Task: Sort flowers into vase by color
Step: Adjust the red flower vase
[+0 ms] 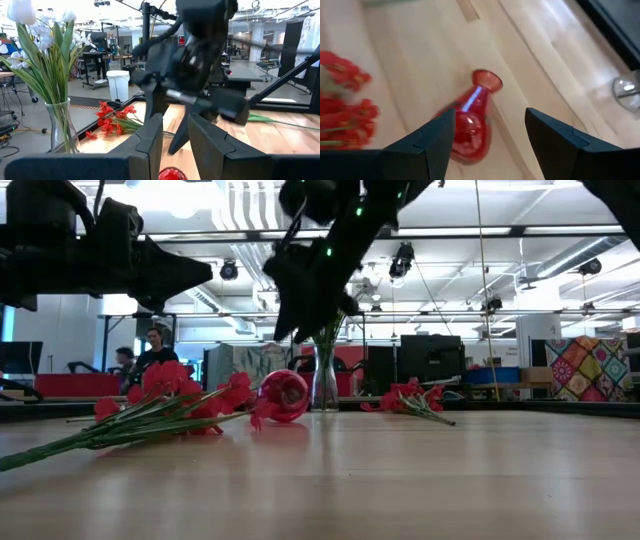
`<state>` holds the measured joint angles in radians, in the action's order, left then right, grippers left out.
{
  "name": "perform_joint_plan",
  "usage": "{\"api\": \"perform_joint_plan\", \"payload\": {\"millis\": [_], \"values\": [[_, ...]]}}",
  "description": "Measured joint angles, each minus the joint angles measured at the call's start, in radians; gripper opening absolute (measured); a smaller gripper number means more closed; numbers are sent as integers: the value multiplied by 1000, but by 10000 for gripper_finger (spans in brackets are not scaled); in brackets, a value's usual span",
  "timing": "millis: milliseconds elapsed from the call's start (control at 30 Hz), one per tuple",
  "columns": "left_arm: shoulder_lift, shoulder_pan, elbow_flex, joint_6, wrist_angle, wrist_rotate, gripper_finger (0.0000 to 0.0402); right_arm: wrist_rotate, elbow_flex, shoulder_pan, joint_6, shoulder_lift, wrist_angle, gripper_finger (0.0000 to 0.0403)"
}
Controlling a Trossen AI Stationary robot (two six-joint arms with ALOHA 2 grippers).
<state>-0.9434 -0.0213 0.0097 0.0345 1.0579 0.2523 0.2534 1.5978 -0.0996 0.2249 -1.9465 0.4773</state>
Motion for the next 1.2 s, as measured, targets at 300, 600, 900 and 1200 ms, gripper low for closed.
{"api": "perform_joint_plan", "payload": {"millis": [300, 600, 900, 1200], "values": [[1, 0, 0, 0, -1, 0, 78, -78, 0, -34, 14, -74, -70, 191], [2, 0, -1, 0, -1, 0, 78, -84, 0, -39, 38, -90, -50, 117], [3, 0, -1, -3, -2, 0, 78, -153, 1, -37, 37, -74, 79, 76], [3, 0, -1, -3, -3, 0, 78, -149, -1, -25, 19, 0, 215, 107]]}}
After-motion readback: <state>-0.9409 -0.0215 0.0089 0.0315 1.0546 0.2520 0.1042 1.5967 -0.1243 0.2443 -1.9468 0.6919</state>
